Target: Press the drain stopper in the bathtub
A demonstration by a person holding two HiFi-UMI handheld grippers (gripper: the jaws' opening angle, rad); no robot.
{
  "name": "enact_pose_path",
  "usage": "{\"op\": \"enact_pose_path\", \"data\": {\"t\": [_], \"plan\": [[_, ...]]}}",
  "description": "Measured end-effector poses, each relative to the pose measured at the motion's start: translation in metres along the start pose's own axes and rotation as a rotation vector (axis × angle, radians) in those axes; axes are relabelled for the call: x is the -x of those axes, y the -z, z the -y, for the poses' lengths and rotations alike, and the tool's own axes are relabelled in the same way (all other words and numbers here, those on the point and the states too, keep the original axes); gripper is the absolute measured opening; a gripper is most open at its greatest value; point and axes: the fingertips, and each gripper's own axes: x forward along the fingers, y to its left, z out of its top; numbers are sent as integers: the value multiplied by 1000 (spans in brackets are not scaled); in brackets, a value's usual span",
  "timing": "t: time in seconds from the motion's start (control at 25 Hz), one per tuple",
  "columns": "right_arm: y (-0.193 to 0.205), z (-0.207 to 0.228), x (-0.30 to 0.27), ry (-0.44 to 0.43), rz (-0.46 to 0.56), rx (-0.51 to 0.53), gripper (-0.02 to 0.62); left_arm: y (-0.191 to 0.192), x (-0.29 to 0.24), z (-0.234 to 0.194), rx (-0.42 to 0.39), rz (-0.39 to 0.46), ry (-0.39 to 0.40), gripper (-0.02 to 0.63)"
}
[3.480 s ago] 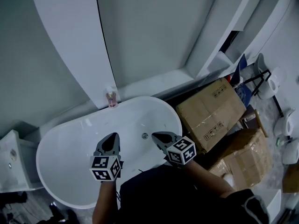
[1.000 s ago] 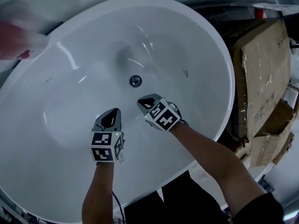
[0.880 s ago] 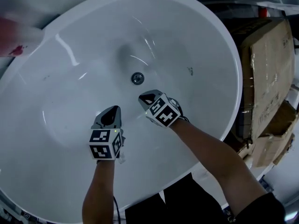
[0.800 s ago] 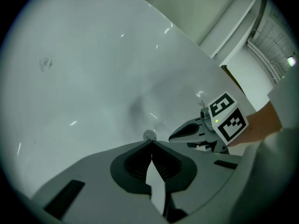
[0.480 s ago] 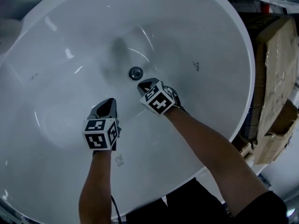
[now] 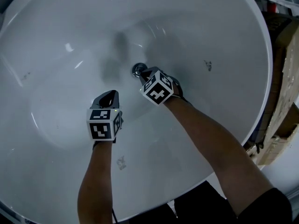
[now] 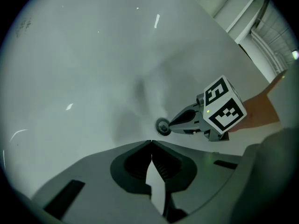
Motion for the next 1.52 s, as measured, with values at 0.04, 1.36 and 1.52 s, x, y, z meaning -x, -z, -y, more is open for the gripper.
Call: {"op": "enact_pose_path", "data": {"t": [0.04,1.36,1.52], "plan": [[-1,3,-4,7,-5,11,15,0,-4,-1,2,1,4,12],[10,18,10,109,53,-56,15,31,2,3,4,-84,-54,12],[20,17,48,104,73,-179,15,35,28,16,66,-91,-62,12]]}}
